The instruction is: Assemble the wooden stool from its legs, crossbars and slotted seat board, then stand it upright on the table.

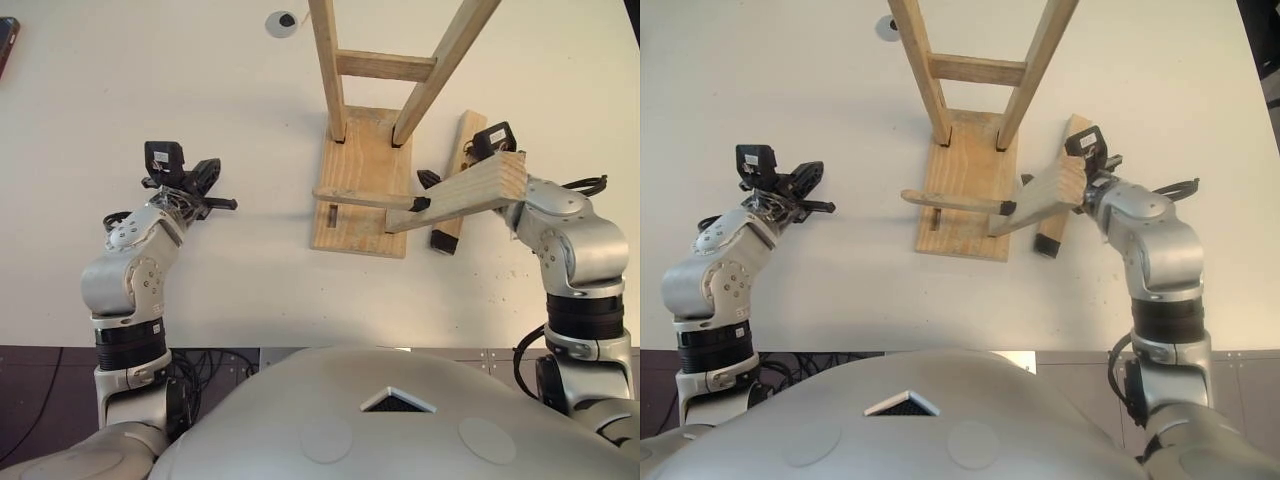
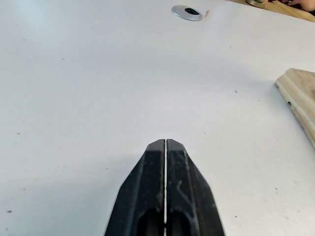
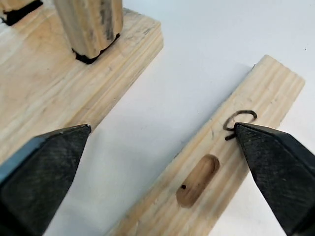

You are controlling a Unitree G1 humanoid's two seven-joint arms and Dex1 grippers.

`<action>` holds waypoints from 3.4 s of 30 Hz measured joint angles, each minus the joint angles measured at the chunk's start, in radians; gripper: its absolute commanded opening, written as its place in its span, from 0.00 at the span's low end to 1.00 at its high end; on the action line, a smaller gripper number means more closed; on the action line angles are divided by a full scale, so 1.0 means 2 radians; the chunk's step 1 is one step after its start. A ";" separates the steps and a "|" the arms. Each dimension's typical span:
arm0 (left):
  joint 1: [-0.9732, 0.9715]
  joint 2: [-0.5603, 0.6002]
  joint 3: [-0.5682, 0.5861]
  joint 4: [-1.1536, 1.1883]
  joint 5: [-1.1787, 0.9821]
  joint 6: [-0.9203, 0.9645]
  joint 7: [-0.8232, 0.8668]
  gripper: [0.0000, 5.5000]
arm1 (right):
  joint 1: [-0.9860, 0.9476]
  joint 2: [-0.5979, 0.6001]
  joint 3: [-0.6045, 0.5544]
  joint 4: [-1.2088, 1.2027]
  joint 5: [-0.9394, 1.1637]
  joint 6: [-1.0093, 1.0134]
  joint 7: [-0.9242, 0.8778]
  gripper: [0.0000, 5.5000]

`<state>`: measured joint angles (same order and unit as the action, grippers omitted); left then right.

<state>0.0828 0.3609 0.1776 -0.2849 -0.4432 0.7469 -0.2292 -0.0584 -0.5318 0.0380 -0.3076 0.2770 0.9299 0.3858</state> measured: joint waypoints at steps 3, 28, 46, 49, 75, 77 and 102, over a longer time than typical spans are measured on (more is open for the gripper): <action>-0.008 -0.007 -0.013 -0.042 -0.004 0.005 0.000 0.00 | 0.013 -0.037 -0.009 0.003 -0.003 0.001 0.024 0.92; -0.142 -0.096 0.043 -0.122 -0.109 -0.149 -0.010 0.03 | 0.051 -0.127 -0.074 0.123 0.008 -0.071 0.146 0.37; -0.393 -0.057 0.060 0.007 -0.377 -0.130 -0.194 0.48 | -0.437 0.006 -0.075 0.195 0.239 -0.195 0.372 0.37; -0.391 -0.058 0.050 0.001 -0.380 -0.124 -0.193 0.48 | -0.420 0.005 -0.057 0.176 0.240 -0.177 0.396 0.37; -0.339 -0.035 0.074 0.018 -0.369 -0.141 -0.219 0.37 | -0.379 -0.045 0.020 0.180 0.175 -0.105 0.448 0.63; -0.321 -0.013 0.089 0.016 -0.359 -0.144 -0.224 0.37 | -0.363 -0.074 0.011 0.178 0.173 -0.089 0.443 0.63; -0.134 -0.034 0.039 0.012 -0.257 -0.174 -0.263 0.37 | -0.091 -0.195 -0.109 -0.059 0.324 0.023 0.450 0.54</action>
<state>-0.1861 0.2938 0.2560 -0.2611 -0.9578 0.3997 -0.7545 -0.2413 -0.9213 -0.1795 -0.4250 0.9243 0.9749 1.2868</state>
